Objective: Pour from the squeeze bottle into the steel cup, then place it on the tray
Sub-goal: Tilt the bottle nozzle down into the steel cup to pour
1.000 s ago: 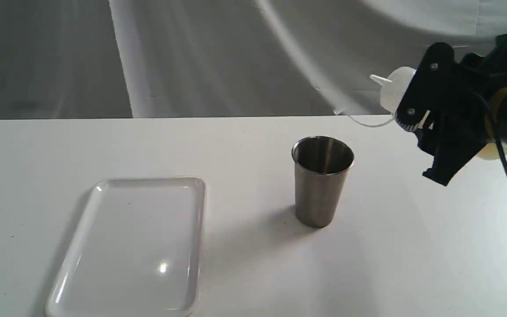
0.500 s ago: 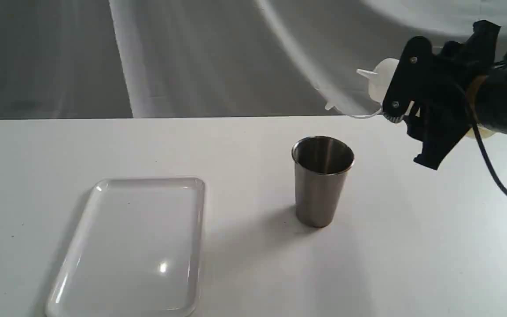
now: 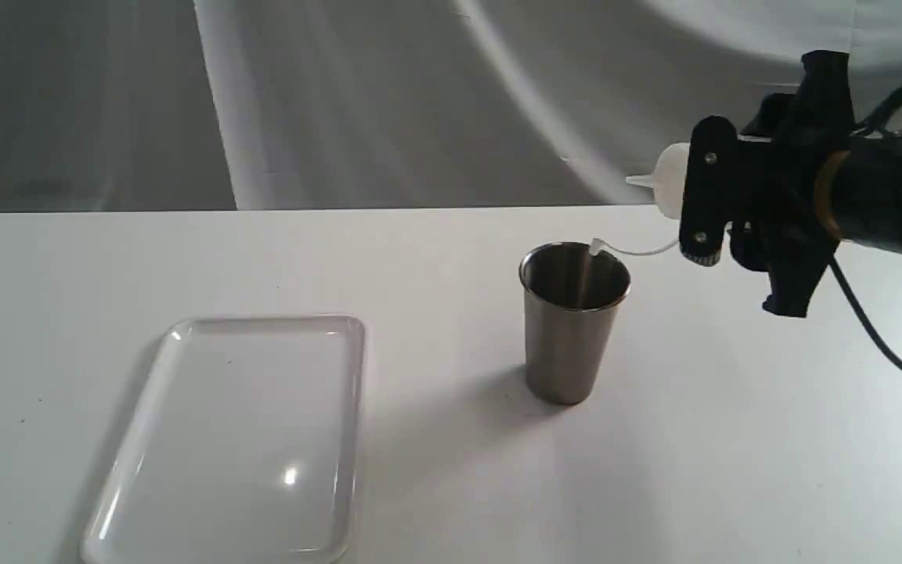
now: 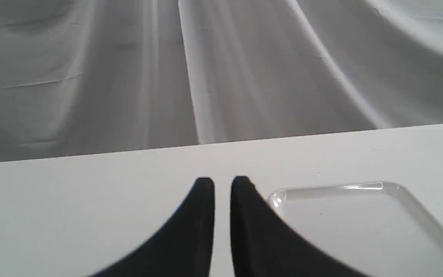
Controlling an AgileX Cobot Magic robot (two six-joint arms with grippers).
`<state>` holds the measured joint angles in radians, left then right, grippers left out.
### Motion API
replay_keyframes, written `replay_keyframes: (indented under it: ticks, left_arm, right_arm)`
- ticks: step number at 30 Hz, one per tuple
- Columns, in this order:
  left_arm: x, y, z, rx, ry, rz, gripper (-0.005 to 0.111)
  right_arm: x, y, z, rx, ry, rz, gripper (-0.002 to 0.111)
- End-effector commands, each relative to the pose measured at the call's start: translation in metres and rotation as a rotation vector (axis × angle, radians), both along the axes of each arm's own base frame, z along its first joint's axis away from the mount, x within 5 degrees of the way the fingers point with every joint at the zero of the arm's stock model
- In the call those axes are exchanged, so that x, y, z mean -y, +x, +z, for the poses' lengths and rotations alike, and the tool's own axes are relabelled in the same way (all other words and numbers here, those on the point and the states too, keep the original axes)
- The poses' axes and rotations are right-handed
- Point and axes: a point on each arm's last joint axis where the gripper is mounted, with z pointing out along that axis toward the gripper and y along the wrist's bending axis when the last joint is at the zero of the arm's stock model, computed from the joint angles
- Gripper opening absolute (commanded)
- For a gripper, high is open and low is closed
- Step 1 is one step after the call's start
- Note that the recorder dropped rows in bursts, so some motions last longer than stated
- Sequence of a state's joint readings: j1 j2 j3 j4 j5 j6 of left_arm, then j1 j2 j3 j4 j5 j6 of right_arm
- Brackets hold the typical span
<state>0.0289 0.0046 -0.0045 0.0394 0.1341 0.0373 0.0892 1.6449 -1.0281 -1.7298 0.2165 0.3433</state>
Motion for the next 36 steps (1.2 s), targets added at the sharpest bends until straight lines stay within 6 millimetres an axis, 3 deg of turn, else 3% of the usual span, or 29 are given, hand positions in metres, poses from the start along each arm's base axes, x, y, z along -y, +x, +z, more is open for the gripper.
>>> replay_keyframes:
  ticks: [1, 5, 12, 23, 36]
  left_arm:
    - [0.000, 0.000, -0.001, 0.002, -0.002, -0.005, 0.008]
    - [0.000, 0.000, -0.001, 0.002, -0.002, -0.005, 0.008]
    - [0.000, 0.000, -0.001, 0.002, -0.004, -0.005, 0.008]
    - [0.000, 0.000, -0.001, 0.002, -0.004, -0.005, 0.008]
    - [0.000, 0.000, -0.001, 0.002, -0.003, -0.005, 0.008]
  right_arm:
    - [0.001, 0.000, 0.007, 0.020, -0.056, 0.008, 0.009]
    - [-0.003, 0.002, 0.010, 0.026, -0.075, 0.027, 0.009]
    - [-0.005, 0.011, 0.033, 0.098, -0.096, 0.027, 0.009]
    - [-0.008, 0.020, 0.008, 0.022, -0.185, 0.059, 0.009]
    - [-0.008, 0.028, 0.009, 0.009, -0.326, 0.114, 0.009]
